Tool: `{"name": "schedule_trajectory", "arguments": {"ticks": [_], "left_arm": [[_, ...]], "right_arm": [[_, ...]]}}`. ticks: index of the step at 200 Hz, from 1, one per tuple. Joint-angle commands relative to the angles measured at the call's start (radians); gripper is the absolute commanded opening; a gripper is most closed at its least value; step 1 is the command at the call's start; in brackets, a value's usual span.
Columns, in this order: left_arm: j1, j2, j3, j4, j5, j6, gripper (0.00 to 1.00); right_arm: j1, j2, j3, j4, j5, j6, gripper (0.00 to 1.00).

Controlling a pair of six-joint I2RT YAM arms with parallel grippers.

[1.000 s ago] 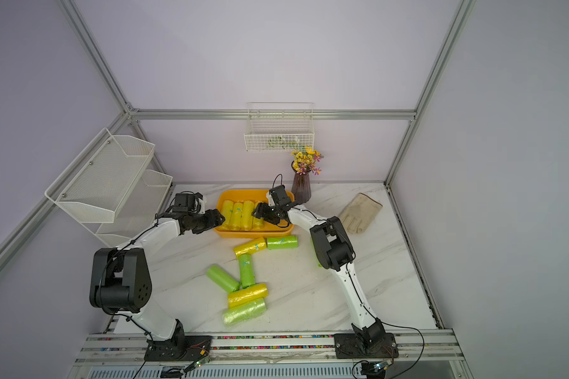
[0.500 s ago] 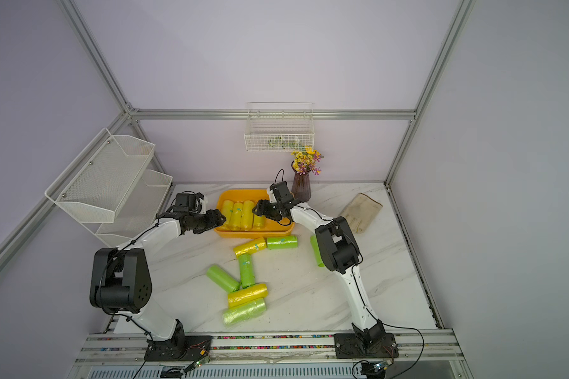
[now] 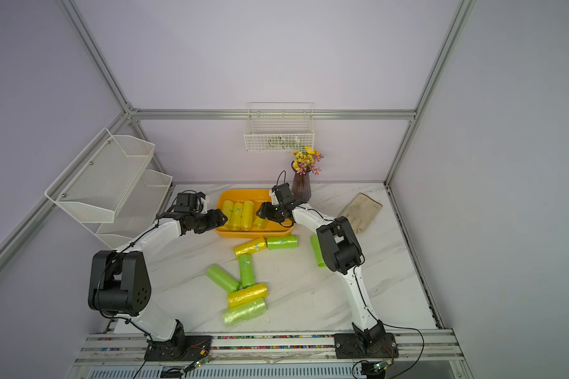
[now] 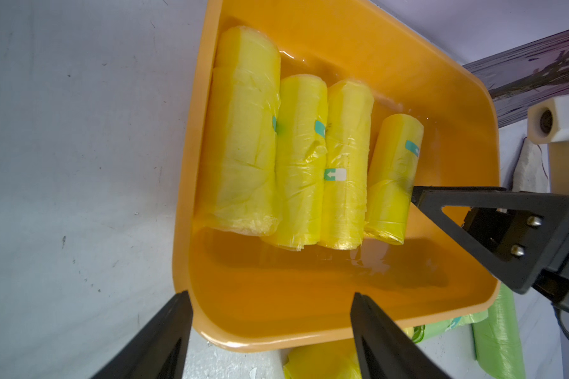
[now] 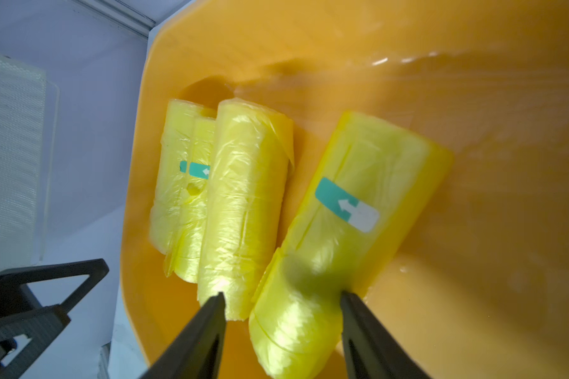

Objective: Put the roll of trash bags into the storage box
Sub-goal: Place the roll of trash bags in the storage box.

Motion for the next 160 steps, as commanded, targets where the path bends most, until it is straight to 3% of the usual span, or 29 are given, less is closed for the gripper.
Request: {"name": "schedule_trajectory", "arguments": {"ticks": [1,117,160], "left_arm": [[-0.016,-0.041,0.003,0.004,0.006,0.012,0.76],[-0.06,-0.047,-0.021,0.004,-0.004,0.017,0.78],[-0.074,-0.052,-0.02,-0.022,-0.002,0.04,0.79]], "right_arm": [[-0.005,0.02,0.016,0.026,-0.014,0.006,0.54],[-0.006,0.158,0.17,0.04,-0.168,-0.09,0.52],[-0.005,0.128,0.151,0.032,-0.161,-0.118,0.52]]}}
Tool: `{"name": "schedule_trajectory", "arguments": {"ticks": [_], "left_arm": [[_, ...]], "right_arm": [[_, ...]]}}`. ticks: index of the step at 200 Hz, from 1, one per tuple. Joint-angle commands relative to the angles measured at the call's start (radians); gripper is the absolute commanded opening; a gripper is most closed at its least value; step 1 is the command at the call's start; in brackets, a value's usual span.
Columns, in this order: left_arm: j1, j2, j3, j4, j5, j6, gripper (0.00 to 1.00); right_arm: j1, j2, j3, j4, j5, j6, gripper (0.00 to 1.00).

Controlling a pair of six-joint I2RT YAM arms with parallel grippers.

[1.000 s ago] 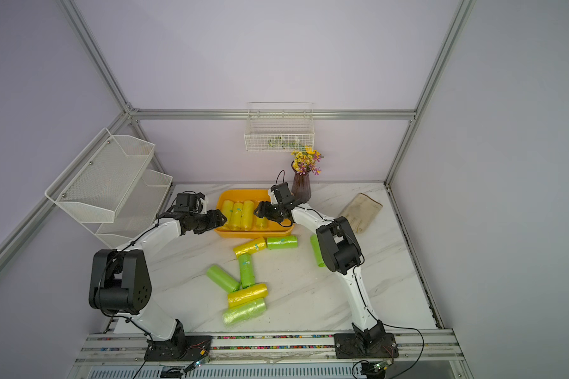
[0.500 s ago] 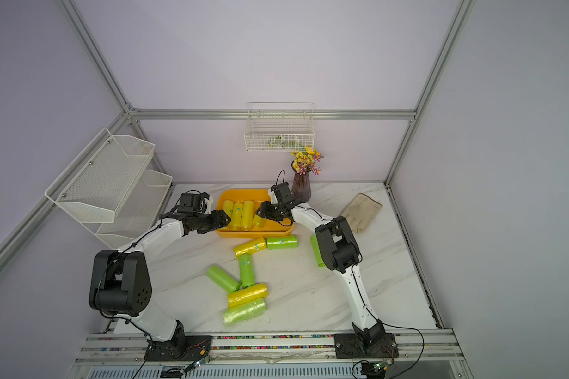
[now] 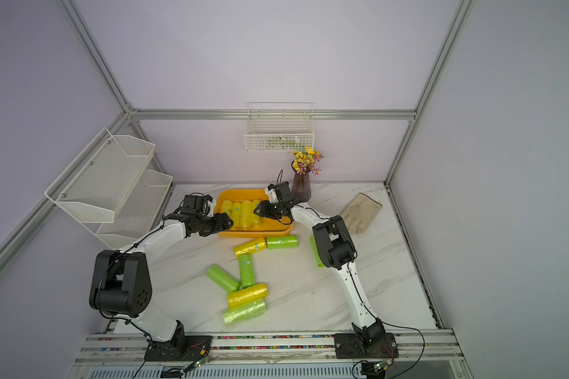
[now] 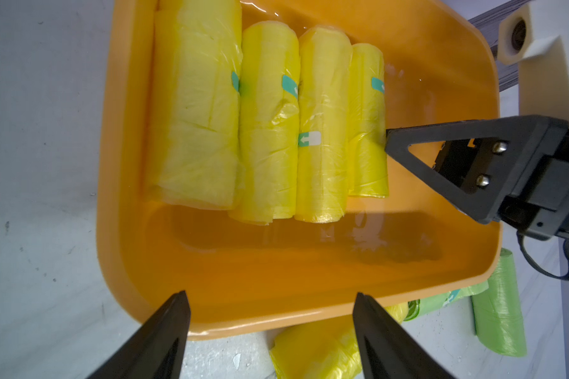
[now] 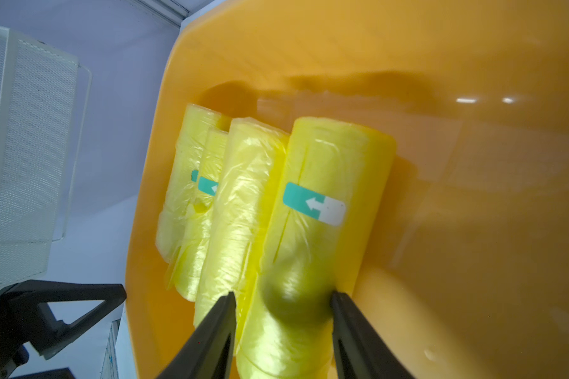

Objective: Put the roll of trash bags into the storage box
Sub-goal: Place the roll of trash bags in the storage box.

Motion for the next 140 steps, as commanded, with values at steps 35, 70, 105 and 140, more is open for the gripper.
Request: {"name": "schedule_trajectory", "arguments": {"ticks": [35,70,105,140], "left_arm": [[-0.048,-0.061,0.0,-0.032,0.001,0.068,0.79],[-0.094,-0.072,-0.002,-0.058,-0.001,0.115,0.8],[-0.146,-0.079,-0.015,-0.085,0.003,0.159,0.8],[-0.21,-0.079,-0.029,-0.108,-0.013,0.225,0.81]], "right_arm": [[0.003,-0.067,-0.03,-0.009,0.008,-0.047,0.52],[-0.005,-0.14,-0.066,0.002,0.026,-0.041,0.55],[-0.016,-0.243,-0.138,0.028,0.036,-0.039,0.57],[-0.028,-0.362,-0.284,0.069,0.044,-0.042,0.58]]}}
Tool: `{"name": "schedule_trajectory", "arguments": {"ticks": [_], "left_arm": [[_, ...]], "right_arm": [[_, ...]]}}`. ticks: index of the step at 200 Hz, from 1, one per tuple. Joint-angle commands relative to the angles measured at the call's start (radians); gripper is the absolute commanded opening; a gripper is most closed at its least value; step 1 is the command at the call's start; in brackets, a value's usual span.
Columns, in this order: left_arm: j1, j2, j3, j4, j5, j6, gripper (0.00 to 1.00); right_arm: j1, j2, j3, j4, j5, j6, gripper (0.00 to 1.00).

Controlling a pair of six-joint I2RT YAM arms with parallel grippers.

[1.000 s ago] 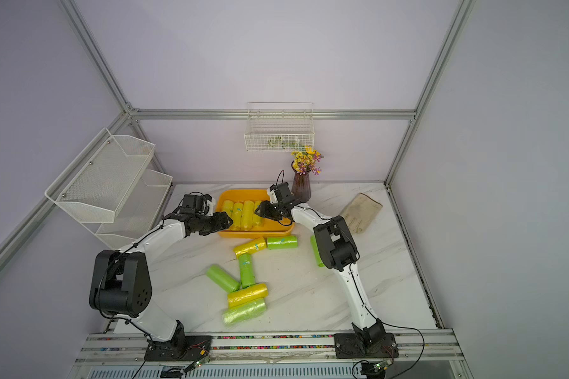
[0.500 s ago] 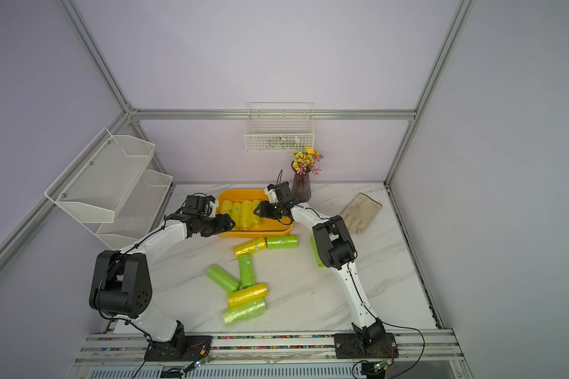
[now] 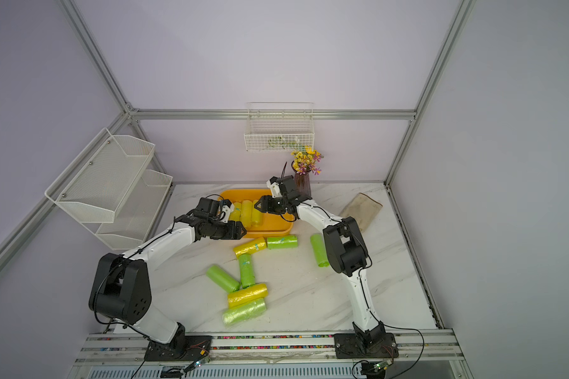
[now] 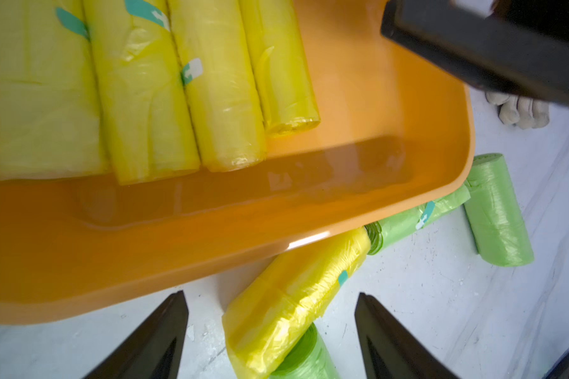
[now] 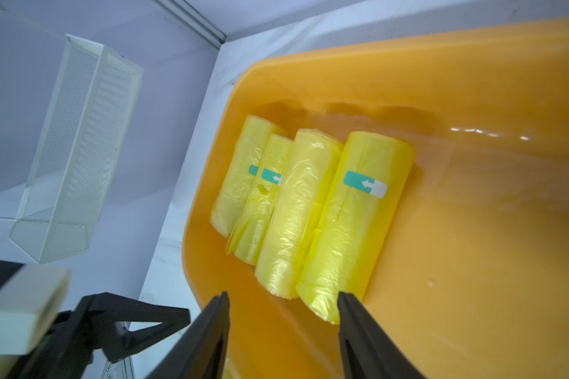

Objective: Put the roll of trash bags into the storage box
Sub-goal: Place the roll of trash bags in the storage box, then pick up the roll of trash bags from the center of the board.

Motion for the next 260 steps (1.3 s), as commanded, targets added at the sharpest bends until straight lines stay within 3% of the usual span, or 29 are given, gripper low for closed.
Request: {"name": "schedule_trajectory", "arguments": {"ticks": [1,64,141,210,260], "left_arm": [[-0.04,-0.037,-0.013,-0.025,-0.008,0.081,0.81],[-0.132,0.02,0.02,-0.032,-0.116,0.155,0.81],[-0.211,0.127,0.053,0.005,-0.236,0.237,0.79],[-0.255,0.179,0.051,0.027,-0.256,0.285,0.64],[-0.287,0.135,-0.007,0.027,-0.24,0.31,0.55]], "right_arm": [[-0.014,-0.093,-0.081,0.052,0.016,-0.013,0.58],[-0.061,-0.254,-0.337,0.143,0.001,0.015,0.59],[-0.093,-0.312,-0.455,0.167,0.018,0.018,0.59],[-0.099,-0.322,-0.478,0.165,0.027,0.01,0.59],[-0.103,-0.328,-0.493,0.162,0.026,0.009,0.59]]}}
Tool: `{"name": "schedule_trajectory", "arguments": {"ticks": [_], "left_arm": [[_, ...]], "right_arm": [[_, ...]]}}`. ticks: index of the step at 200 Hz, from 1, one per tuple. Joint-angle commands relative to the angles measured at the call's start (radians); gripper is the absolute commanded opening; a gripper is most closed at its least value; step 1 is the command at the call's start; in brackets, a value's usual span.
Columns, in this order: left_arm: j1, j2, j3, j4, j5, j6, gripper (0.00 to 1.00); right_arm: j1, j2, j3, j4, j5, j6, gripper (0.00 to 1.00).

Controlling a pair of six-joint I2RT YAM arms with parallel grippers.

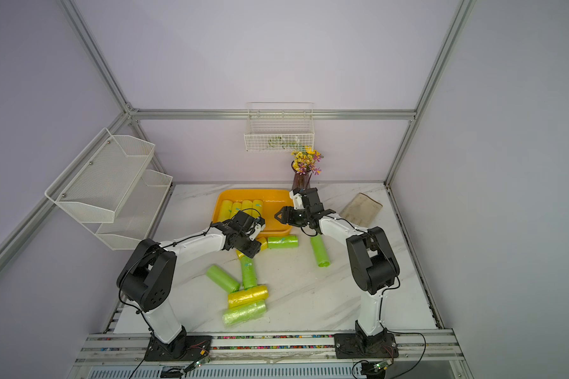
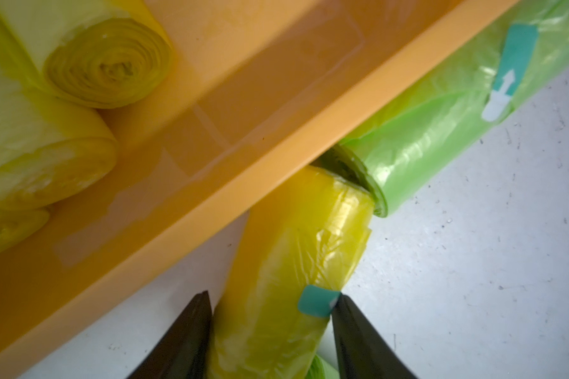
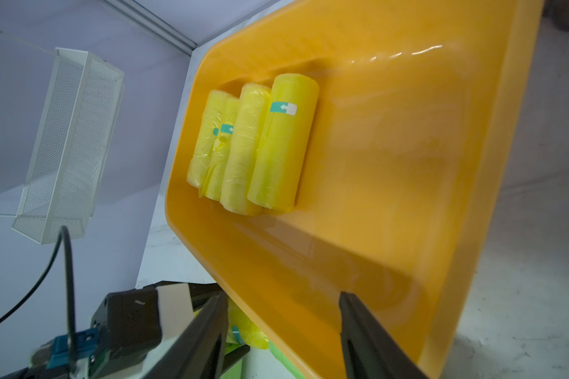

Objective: Put the roll of trash bags into the storage box
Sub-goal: Pick up the roll of trash bags from the center of the board.

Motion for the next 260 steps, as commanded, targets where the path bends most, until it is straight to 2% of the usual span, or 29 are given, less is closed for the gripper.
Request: {"name": "schedule_trajectory", "arguments": {"ticks": [1,69,117,152,188,213,260], "left_arm": [[-0.025,-0.035,-0.031,0.011,0.032,0.03,0.55],[-0.067,-0.109,-0.075,0.008,0.023,0.07,0.55],[-0.082,-0.08,-0.056,0.004,0.021,0.088,0.7],[-0.084,-0.05,-0.039,-0.01,0.021,0.103,0.72],[-0.085,-0.01,-0.022,-0.016,0.025,0.104,0.7],[-0.085,0.009,-0.007,-0.017,0.025,0.099,0.62],[-0.082,-0.007,-0.004,-0.012,-0.008,0.095,0.52]], "right_arm": [[-0.007,-0.042,-0.013,0.017,0.013,-0.011,0.59],[-0.013,-0.042,-0.025,0.025,0.006,-0.007,0.59],[-0.018,-0.048,-0.035,0.028,0.005,-0.004,0.59],[-0.021,-0.054,-0.04,0.029,0.005,-0.006,0.59],[-0.025,-0.055,-0.048,0.03,0.005,-0.004,0.59],[-0.027,-0.061,-0.054,0.031,0.007,-0.002,0.59],[-0.036,-0.074,-0.058,0.031,0.01,-0.004,0.59]]}}
